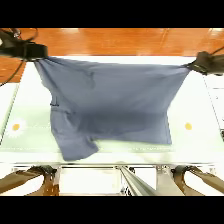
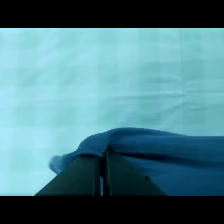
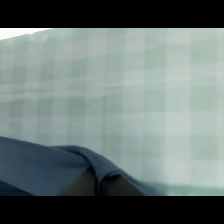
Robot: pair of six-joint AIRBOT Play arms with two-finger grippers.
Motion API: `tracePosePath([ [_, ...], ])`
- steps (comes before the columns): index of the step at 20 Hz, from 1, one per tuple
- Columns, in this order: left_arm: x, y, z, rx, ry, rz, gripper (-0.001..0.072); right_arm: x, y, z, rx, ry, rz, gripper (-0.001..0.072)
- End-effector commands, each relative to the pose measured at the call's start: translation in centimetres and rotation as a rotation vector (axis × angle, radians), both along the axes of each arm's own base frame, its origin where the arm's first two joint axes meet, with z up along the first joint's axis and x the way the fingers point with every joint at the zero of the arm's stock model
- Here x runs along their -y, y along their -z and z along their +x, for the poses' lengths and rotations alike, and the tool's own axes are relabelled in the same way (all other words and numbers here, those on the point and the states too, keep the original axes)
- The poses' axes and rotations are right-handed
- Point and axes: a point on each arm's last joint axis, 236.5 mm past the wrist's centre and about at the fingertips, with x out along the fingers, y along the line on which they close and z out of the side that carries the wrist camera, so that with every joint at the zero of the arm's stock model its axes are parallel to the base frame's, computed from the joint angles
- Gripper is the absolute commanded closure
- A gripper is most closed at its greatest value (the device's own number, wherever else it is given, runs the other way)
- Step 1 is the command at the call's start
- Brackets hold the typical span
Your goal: Fold the shirts.
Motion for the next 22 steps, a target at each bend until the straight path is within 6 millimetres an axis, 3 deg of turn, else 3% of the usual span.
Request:
tracePosePath([
  [1, 0.1, 6.8, 6.3, -0.044, -0.081, -0.231, 0.0688, 0.4, 6.8, 7.7, -0.052, 0.051, 0.118, 0.0686],
  [5, 0.4, 10.4, 10.6, -0.040, -0.154, -0.443, 0.0688, 0.1, 10.8, 13.5, -0.101, 0.084, 0.217, 0.0686],
  [8, 1.3, 13.2, 10.9, -0.099, -0.182, -0.534, 0.0687, -1.6, 13.6, 14.7, -0.130, 0.032, 0.208, 0.0686],
  [11, 2.4, 13.8, 9.6, -0.159, -0.072, -0.512, 0.0687, -2.3, 14.6, 13.4, -0.183, -0.018, 0.212, 0.0686],
  [14, 1.9, 14.3, 6.6, -0.287, -0.040, -0.548, 0.0686, -1.9, 13.8, 10.0, -0.269, -0.114, 0.211, 0.0685],
  [16, 1.3, 16.3, 3.3, -0.423, 0.075, -0.499, 0.0686, -1.0, 14.4, 7.3, -0.355, -0.170, 0.135, 0.0686],
  [18, -0.3, 17.8, 1.2, -0.515, 0.054, -0.522, 0.0686, 0.4, 15.7, 5.1, -0.443, -0.197, 0.056, 0.0685],
  [20, -1.2, 19.2, 0.0, -0.545, 0.074, -0.514, 0.0687, 0.0, 16.8, 4.8, -0.445, -0.212, 0.066, 0.0686],
  [22, -0.9, 20.9, -1.5, -0.601, 0.063, -0.528, 0.0687, -0.2, 18.6, 4.3, -0.464, -0.187, 0.087, 0.0686],
])
